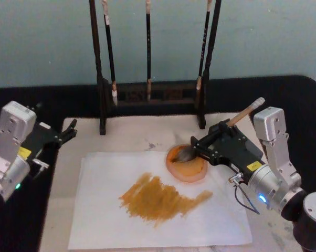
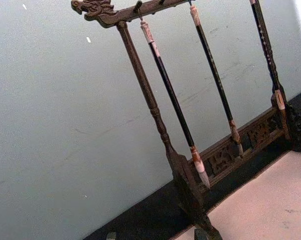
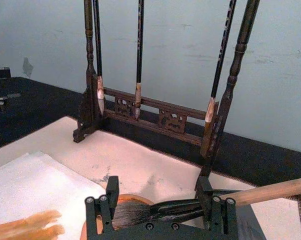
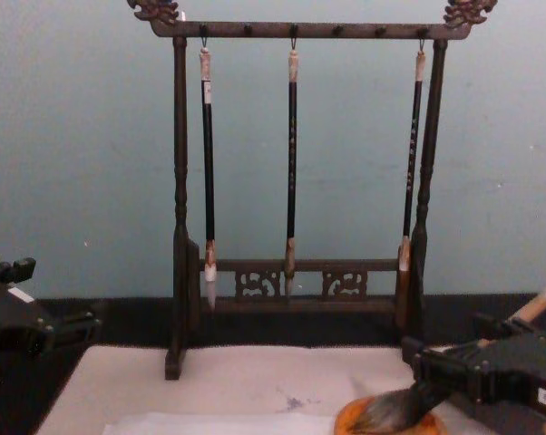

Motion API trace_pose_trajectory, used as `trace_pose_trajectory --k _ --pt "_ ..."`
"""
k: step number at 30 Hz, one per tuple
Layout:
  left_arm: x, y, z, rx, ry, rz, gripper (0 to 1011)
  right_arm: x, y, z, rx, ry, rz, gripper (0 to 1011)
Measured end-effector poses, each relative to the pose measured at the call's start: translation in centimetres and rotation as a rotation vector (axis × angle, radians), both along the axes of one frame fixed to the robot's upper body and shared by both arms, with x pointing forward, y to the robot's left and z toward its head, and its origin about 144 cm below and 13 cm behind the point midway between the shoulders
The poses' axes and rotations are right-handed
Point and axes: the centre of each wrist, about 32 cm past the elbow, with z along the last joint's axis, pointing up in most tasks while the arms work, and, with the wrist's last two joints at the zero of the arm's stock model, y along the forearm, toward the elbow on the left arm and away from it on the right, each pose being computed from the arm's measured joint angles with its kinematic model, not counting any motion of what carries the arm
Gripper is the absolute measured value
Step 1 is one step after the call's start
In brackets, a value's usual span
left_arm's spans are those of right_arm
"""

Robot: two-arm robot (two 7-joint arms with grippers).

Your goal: Pick up the brush from the inkstone, write on the paper, then place the brush back to its original position.

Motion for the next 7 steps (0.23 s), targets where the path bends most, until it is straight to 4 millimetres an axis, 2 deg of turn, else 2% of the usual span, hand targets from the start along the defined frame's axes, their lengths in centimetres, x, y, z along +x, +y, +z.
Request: trace_pose_trajectory --k 7 --pt "0.00 0.00 0.00 0.000 0.000 0.000 1010 0.00 0.00 0.00 0.000 0.000 0.000 1000"
